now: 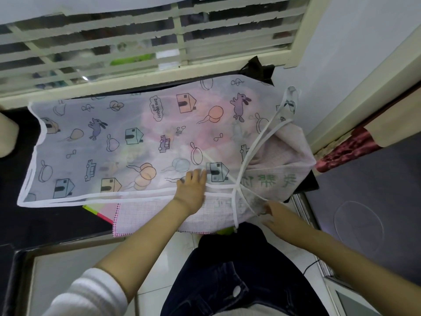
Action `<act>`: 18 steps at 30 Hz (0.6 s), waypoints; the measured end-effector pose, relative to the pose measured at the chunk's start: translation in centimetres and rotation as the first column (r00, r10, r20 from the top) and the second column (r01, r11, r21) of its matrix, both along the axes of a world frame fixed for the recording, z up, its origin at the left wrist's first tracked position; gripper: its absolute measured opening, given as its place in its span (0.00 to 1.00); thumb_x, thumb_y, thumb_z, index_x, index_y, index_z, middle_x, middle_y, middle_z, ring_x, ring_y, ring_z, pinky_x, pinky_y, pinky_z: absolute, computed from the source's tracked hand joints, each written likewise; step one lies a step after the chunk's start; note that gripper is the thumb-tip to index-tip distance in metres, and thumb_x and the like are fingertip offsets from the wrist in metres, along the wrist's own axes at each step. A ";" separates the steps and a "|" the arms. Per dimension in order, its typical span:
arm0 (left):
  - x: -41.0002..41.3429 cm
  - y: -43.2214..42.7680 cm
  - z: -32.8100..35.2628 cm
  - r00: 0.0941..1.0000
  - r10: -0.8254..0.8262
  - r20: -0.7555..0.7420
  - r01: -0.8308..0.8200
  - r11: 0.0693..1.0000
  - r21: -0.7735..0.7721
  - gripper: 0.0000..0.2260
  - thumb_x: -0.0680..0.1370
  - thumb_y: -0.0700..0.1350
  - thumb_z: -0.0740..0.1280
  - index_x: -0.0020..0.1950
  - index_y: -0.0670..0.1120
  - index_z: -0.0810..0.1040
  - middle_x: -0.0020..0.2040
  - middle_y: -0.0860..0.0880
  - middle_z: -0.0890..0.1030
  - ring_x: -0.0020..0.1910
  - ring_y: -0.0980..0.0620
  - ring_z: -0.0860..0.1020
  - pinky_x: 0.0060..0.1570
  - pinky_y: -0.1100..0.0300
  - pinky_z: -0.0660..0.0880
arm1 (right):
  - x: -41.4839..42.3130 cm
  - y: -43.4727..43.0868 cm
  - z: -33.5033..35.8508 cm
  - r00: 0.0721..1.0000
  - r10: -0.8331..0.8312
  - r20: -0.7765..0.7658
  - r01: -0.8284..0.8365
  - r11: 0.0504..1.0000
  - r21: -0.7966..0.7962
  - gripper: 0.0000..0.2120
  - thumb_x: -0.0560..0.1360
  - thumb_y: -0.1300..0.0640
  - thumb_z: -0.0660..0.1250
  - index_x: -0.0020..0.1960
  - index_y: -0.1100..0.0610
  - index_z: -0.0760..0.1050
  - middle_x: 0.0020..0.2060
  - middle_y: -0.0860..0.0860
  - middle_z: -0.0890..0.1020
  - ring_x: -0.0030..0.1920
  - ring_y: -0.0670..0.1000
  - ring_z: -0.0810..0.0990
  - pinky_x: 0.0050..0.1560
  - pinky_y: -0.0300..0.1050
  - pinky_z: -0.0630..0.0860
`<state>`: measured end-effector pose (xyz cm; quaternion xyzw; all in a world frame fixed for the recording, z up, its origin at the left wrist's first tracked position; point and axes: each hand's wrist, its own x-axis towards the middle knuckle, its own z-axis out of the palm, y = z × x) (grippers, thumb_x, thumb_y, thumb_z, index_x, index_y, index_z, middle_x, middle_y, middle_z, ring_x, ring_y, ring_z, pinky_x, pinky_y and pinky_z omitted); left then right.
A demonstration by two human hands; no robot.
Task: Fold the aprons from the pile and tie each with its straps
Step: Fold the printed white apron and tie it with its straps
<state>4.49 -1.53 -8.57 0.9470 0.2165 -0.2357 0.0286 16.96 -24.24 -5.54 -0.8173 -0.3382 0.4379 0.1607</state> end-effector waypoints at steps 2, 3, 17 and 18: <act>-0.1 -0.1 0.0 1.000 0.003 0.003 -0.003 1.000 0.000 0.34 0.78 0.49 0.62 0.77 0.43 0.46 0.73 0.41 0.56 0.68 0.42 0.60 0.62 0.47 0.67 | -1.1 2.4 0.0 0.996 -0.087 -0.021 0.089 0.991 0.101 0.14 0.78 0.58 0.63 0.62 0.59 0.66 0.53 0.49 0.71 0.55 0.48 0.72 0.55 0.38 0.69; -0.2 -0.1 0.1 1.000 0.003 0.005 -0.003 1.000 0.001 0.34 0.78 0.49 0.62 0.77 0.43 0.46 0.72 0.41 0.56 0.68 0.42 0.60 0.62 0.47 0.67 | -1.5 3.5 -0.3 0.994 -0.102 -0.041 0.106 0.989 0.106 0.16 0.78 0.57 0.63 0.64 0.59 0.65 0.56 0.50 0.71 0.57 0.50 0.73 0.58 0.43 0.70; -0.3 -0.5 0.1 0.998 0.062 0.026 -0.061 0.997 -0.046 0.32 0.78 0.47 0.62 0.77 0.45 0.48 0.72 0.42 0.57 0.68 0.42 0.60 0.62 0.47 0.66 | 0.2 7.7 -1.4 0.963 -0.049 0.266 0.022 0.994 0.106 0.10 0.79 0.54 0.61 0.56 0.59 0.68 0.48 0.55 0.80 0.46 0.56 0.79 0.45 0.50 0.76; -0.2 -0.5 0.1 0.998 0.066 0.025 -0.064 0.997 -0.044 0.32 0.78 0.47 0.62 0.77 0.44 0.48 0.72 0.42 0.57 0.68 0.42 0.60 0.62 0.47 0.67 | 0.0 7.5 -1.4 0.965 -0.024 0.261 -0.007 0.993 0.118 0.08 0.79 0.54 0.61 0.54 0.59 0.69 0.46 0.55 0.81 0.44 0.55 0.79 0.45 0.50 0.76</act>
